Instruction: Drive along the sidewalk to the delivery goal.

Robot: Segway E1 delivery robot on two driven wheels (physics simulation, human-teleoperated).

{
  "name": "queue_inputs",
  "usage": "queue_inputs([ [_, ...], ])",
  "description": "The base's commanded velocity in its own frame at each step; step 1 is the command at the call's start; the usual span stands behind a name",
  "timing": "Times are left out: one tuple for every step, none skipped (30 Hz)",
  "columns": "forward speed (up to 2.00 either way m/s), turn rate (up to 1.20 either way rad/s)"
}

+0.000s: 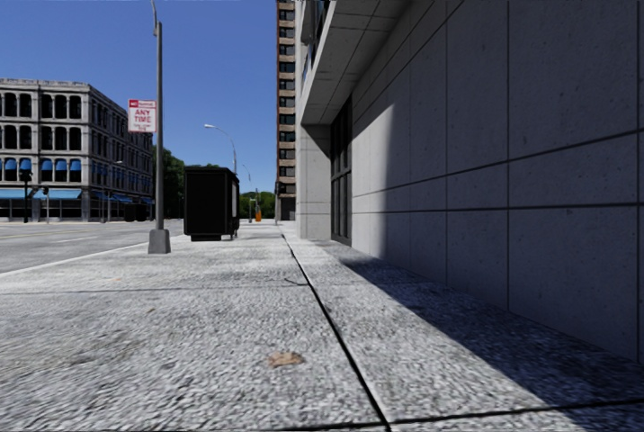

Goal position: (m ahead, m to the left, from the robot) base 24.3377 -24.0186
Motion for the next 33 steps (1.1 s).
queue_inputs([
  [2.00, 0.49],
  [2.00, 0.50],
  [2.00, 0.50],
  [2.00, 0.36],
  [2.00, 0.14],
  [2.00, 0.06],
  [2.00, 0.06],
  [2.00, 0.00],
  [2.00, 0.00],
  [2.00, 0.00],
  [2.00, 0.00],
  [2.00, 0.00],
  [2.00, 0.00],
  [2.00, 0.00],
  [2.00, 0.00],
  [2.00, 0.00],
  [2.00, 0.00],
  [2.00, 0.26],
  [2.00, 0.26],
  [2.00, 0.41],
  [2.00, 0.56],
  [2.00, 0.64],
  [2.00, 0.65],
  [2.00, 0.51],
  [2.00, 0.10],
  [2.00, 0.10],
  [2.00, 0.04],
  [2.00, 0.02],
  [2.00, 0.02],
  [2.00, 0.01],
  [2.00, 0.01],
  [2.00, 0.01],
  [2.00, 0.01],
])
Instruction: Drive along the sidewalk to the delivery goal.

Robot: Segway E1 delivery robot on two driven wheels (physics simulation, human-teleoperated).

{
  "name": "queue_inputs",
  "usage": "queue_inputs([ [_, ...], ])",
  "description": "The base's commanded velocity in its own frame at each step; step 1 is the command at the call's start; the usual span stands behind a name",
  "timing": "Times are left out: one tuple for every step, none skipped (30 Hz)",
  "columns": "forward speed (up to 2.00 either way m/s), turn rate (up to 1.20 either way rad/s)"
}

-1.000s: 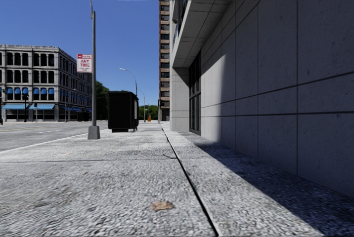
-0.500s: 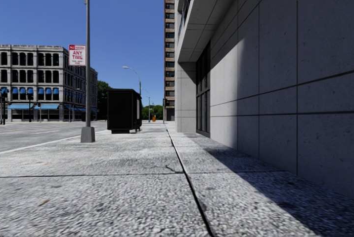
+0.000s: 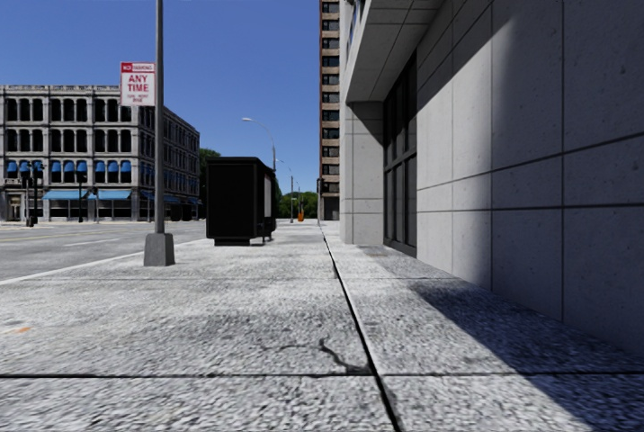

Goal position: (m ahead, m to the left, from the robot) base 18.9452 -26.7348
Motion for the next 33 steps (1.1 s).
queue_inputs([
  [2.00, 0.00],
  [2.00, 0.00],
  [2.00, 0.00],
  [2.00, 0.00],
  [2.00, 0.00],
  [2.00, 0.00],
  [2.00, 0.00],
  [2.00, 0.00],
  [2.00, 0.00],
  [2.00, 0.00],
  [2.00, 0.00],
  [2.00, 0.00],
  [2.00, 0.00],
  [2.00, 0.00],
  [2.00, 0.00],
  [2.00, 0.00],
  [2.00, 0.00],
  [2.00, 0.00],
  [2.00, 0.00],
  [2.00, 0.00],
  [2.00, 0.00],
  [2.00, 0.00],
  [2.00, 0.00],
  [2.00, 0.00],
  [2.00, 0.00],
  [2.00, 0.00],
  [2.00, 0.00],
  [2.00, 0.00],
  [2.00, 0.00],
  [2.00, 0.00],
  [2.00, 0.00],
  [2.00, 0.00],
  [2.00, 0.00],
])
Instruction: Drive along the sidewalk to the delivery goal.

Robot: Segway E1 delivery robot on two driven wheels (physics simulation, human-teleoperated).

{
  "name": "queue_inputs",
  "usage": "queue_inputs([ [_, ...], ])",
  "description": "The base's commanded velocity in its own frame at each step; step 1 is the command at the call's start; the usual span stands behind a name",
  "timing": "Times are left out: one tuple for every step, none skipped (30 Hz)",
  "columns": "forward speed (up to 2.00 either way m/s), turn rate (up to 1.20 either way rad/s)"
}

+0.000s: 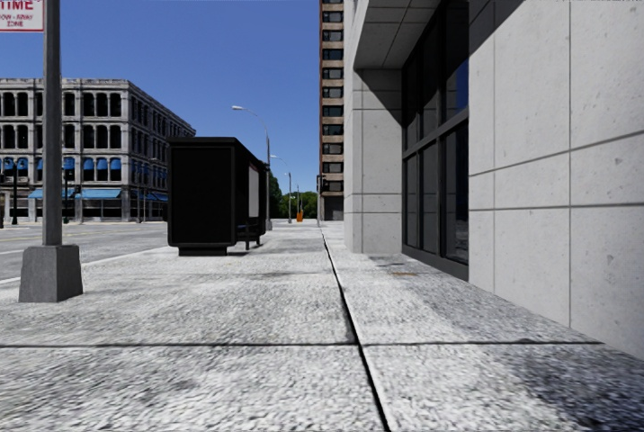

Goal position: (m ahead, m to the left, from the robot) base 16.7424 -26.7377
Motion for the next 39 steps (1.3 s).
queue_inputs([
  [2.00, 0.00],
  [2.00, 0.00],
  [2.00, 0.00],
  [2.00, 0.00],
  [2.00, 0.00],
  [2.00, 0.00],
  [2.00, 0.02],
  [2.00, 0.06],
  [2.00, 0.15],
  [2.00, 0.31],
  [2.00, 0.37],
  [2.00, 0.38],
  [2.00, 0.21],
  [2.00, 0.21],
  [2.00, 0.05],
  [2.00, 0.00],
  [2.00, 0.00],
  [2.00, 0.00],
  [2.00, 0.00],
  [2.00, 0.00],
  [2.00, 0.00],
  [2.00, 0.00],
  [2.00, 0.00],
  [2.00, 0.00],
  [2.00, 0.00],
  [2.00, 0.00],
  [2.00, 0.00],
  [2.00, 0.00],
  [2.00, 0.00],
  [2.00, 0.00],
  [2.00, 0.00],
  [2.00, 0.00],
  [2.00, 0.00],
  [2.00, 0.00],
  [2.00, 0.00],
  [2.00, 0.00],
  [2.00, 0.00],
  [2.00, 0.00],
  [2.00, 0.00],
])
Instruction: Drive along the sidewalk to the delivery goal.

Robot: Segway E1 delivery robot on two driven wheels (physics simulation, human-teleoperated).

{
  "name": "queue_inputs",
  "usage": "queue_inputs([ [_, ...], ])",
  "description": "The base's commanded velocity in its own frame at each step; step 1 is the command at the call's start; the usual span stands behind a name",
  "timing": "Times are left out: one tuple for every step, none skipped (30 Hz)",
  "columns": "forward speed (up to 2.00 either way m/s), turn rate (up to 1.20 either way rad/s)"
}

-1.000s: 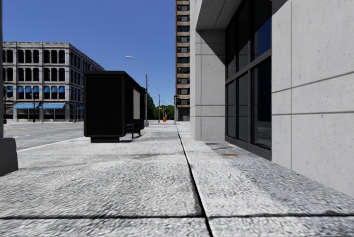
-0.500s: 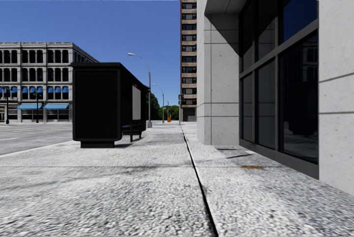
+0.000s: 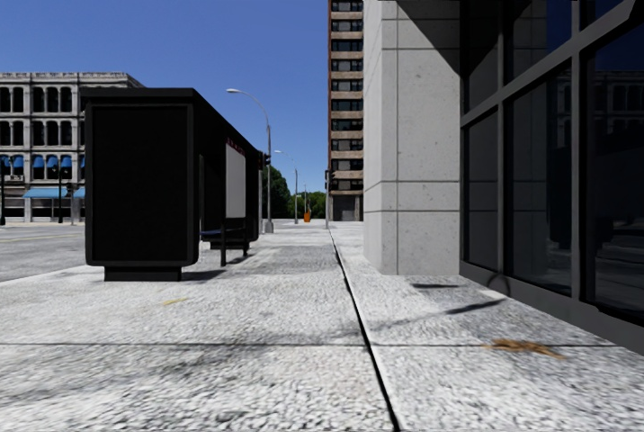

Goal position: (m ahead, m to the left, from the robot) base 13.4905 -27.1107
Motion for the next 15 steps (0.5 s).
queue_inputs([
  [2.00, 0.00],
  [2.00, 0.00],
  [2.00, 0.00],
  [2.00, 0.00],
  [2.00, 0.00],
  [2.00, 0.00],
  [2.00, 0.00],
  [2.00, 0.00],
  [2.00, 0.00],
  [2.00, 0.00],
  [2.00, 0.00],
  [2.00, 0.00],
  [2.00, 0.00],
  [2.00, 0.00],
  [2.00, 0.00],
])
